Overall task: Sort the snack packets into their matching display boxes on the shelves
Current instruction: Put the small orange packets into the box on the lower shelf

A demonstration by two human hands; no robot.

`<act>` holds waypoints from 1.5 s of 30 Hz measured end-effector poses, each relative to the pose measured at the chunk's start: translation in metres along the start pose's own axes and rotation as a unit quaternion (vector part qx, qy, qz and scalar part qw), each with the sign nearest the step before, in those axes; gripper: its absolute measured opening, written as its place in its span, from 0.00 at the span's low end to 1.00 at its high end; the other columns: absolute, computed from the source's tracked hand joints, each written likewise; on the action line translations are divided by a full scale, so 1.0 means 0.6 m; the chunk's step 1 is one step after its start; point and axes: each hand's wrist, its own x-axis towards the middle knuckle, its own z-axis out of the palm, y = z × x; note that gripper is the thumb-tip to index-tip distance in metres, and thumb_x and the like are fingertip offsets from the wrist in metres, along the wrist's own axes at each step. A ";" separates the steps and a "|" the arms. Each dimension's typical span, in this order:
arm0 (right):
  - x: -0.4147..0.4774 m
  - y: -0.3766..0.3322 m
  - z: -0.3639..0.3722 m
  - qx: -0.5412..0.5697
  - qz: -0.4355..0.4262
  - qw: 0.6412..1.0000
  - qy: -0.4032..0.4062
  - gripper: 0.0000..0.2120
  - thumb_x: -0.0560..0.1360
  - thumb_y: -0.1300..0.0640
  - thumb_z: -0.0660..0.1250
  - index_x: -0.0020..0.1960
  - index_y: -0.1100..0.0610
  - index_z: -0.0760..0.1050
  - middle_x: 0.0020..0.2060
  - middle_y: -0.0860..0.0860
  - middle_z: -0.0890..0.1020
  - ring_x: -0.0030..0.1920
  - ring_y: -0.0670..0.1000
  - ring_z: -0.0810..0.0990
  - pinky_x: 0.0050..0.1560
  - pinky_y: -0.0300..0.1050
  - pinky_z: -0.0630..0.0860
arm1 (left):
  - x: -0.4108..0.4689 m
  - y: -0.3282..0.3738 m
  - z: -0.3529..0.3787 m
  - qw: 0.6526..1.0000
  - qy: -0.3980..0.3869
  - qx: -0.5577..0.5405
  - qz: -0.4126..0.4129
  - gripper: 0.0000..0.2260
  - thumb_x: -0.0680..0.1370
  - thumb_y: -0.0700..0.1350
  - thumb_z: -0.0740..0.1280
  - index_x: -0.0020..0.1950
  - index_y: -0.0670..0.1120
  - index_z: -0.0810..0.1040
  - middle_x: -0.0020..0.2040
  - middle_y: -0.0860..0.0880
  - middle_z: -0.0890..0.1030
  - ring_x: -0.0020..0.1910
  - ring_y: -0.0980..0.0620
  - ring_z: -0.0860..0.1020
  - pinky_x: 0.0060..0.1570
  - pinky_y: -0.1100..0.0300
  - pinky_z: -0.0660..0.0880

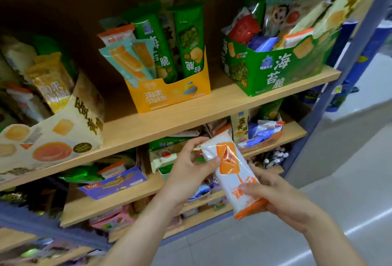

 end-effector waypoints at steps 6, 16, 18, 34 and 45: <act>0.033 0.013 -0.033 -0.056 -0.014 0.997 0.048 0.26 0.64 0.59 0.76 0.62 0.52 0.77 0.51 0.52 0.86 0.51 0.52 0.85 0.48 0.42 0.79 | 0.047 -0.022 0.010 0.998 -0.043 0.034 0.043 0.15 0.76 0.46 0.70 0.61 0.58 0.74 0.57 0.56 0.81 0.54 0.60 0.80 0.46 0.65 0.78; 0.049 0.067 -0.114 0.084 -0.006 0.966 0.244 0.31 0.61 0.63 0.80 0.61 0.55 0.75 0.52 0.58 0.85 0.51 0.60 0.85 0.55 0.57 0.80 | 0.247 -0.172 0.074 0.785 -0.140 0.597 0.090 0.22 0.77 0.39 0.62 0.70 0.54 0.72 0.76 0.51 0.62 0.72 0.46 0.63 0.67 0.53 0.67; 0.048 0.070 -0.132 0.072 -0.010 0.967 0.244 0.24 0.68 0.67 0.76 0.60 0.53 0.76 0.51 0.55 0.85 0.50 0.58 0.85 0.50 0.54 0.79 | 0.270 -0.183 0.089 0.748 -0.148 0.642 0.076 0.22 0.76 0.38 0.62 0.69 0.51 0.72 0.74 0.50 0.64 0.71 0.46 0.63 0.65 0.49 0.71; 0.080 0.078 -0.294 0.102 -0.026 0.977 0.185 0.21 0.68 0.63 0.75 0.60 0.59 0.77 0.52 0.56 0.86 0.53 0.58 0.85 0.46 0.53 0.84 | 0.181 -0.206 0.138 0.741 -0.020 0.671 0.015 0.16 0.78 0.46 0.61 0.63 0.54 0.78 0.59 0.54 0.78 0.58 0.50 0.67 0.52 0.54 0.69; 0.129 0.086 -0.352 -0.022 -0.054 0.970 0.236 0.32 0.69 0.65 0.77 0.68 0.50 0.67 0.55 0.50 0.82 0.53 0.51 0.83 0.43 0.47 0.82 | 0.247 -0.162 0.271 0.785 0.015 0.607 0.121 0.19 0.79 0.41 0.64 0.70 0.50 0.71 0.61 0.47 0.79 0.58 0.44 0.75 0.50 0.50 0.76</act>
